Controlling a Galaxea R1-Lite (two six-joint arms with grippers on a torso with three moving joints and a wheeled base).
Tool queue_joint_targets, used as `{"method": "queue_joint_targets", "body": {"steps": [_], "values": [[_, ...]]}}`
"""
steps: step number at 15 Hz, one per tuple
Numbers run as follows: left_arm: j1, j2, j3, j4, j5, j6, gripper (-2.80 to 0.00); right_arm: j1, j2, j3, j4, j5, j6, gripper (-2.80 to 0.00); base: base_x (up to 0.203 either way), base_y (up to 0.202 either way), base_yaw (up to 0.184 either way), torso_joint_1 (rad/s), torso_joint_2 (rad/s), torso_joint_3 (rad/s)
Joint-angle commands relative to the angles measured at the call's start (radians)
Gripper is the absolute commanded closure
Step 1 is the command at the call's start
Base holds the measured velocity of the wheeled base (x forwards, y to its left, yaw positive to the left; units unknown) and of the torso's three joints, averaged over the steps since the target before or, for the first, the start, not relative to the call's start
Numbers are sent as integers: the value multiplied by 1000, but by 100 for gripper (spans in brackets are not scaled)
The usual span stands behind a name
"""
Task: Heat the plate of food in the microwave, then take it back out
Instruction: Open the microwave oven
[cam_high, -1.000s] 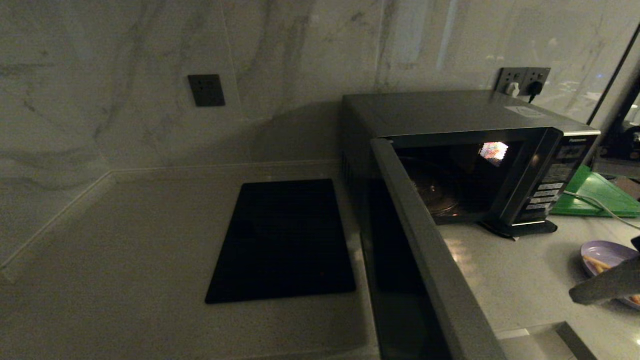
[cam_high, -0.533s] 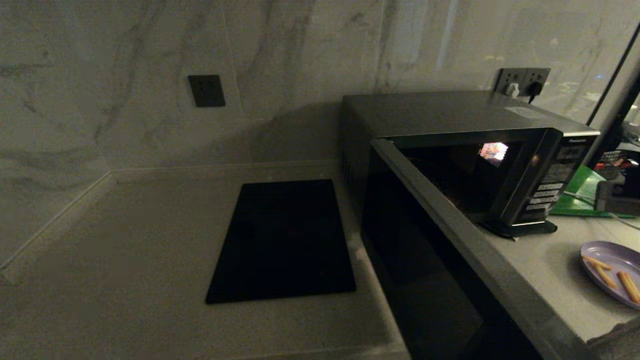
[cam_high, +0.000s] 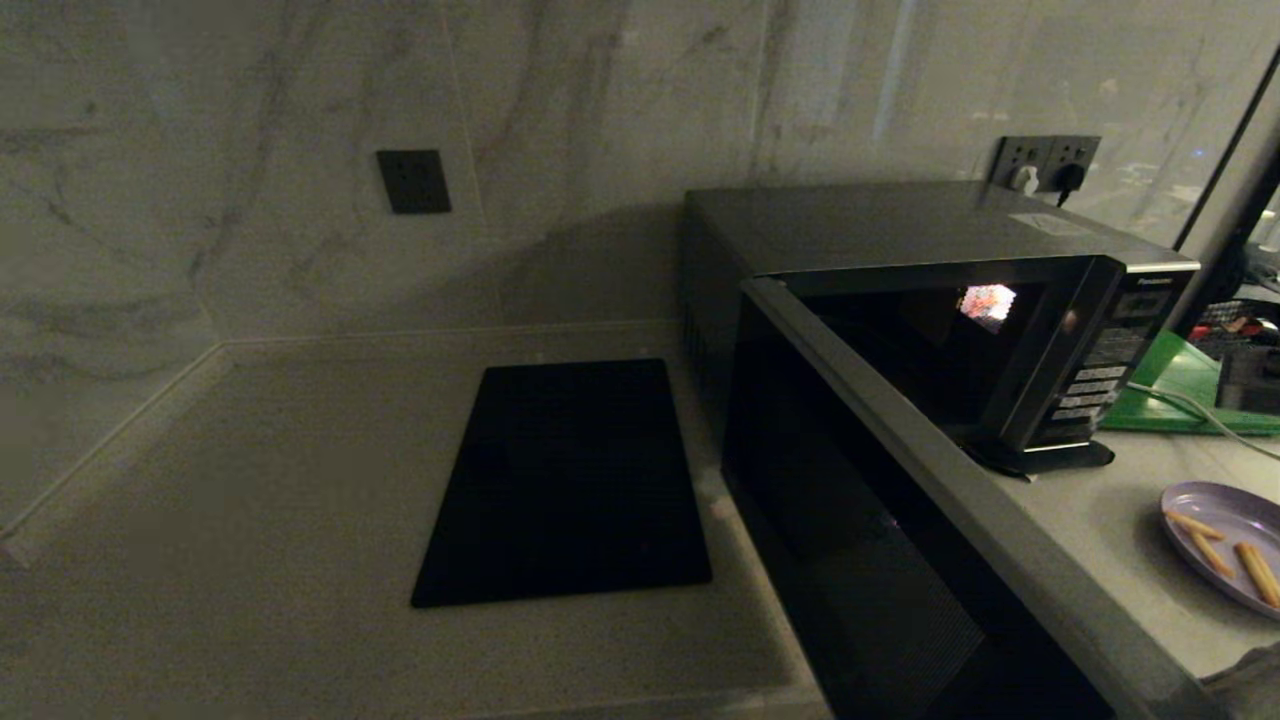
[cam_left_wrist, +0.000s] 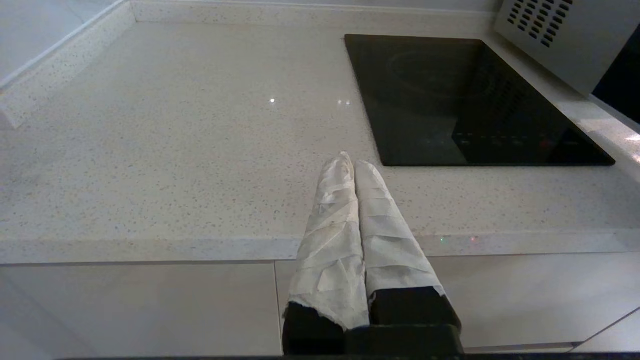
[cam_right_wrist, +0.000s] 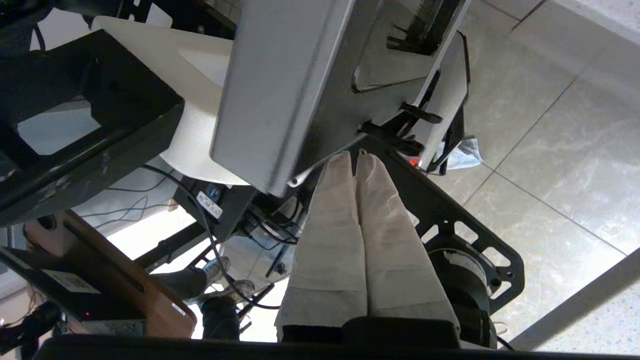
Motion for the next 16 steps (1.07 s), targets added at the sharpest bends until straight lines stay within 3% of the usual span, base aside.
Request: {"method": "queue_joint_targets", "body": {"steps": [1, 4, 6, 9, 14, 16], "values": [[1, 1, 0, 0, 0, 0, 0, 0, 1, -1, 7, 1, 1, 0, 0, 0, 0, 0, 0, 0], [1, 2, 0, 0, 0, 0, 0, -24, -15, 3, 6, -3, 2, 0, 0, 0, 0, 0, 0, 0], [1, 2, 0, 0, 0, 0, 0, -124, -34, 3, 3, -3, 2, 0, 0, 0, 0, 0, 0, 0], [1, 2, 0, 0, 0, 0, 0, -375, -72, 16, -21, -5, 3, 0, 0, 0, 0, 0, 0, 0], [1, 2, 0, 0, 0, 0, 0, -909, -87, 48, -154, -54, 17, 0, 0, 0, 0, 0, 0, 0], [1, 2, 0, 0, 0, 0, 0, -1063, -44, 80, -242, -71, 126, 0, 0, 0, 0, 0, 0, 0]]}}
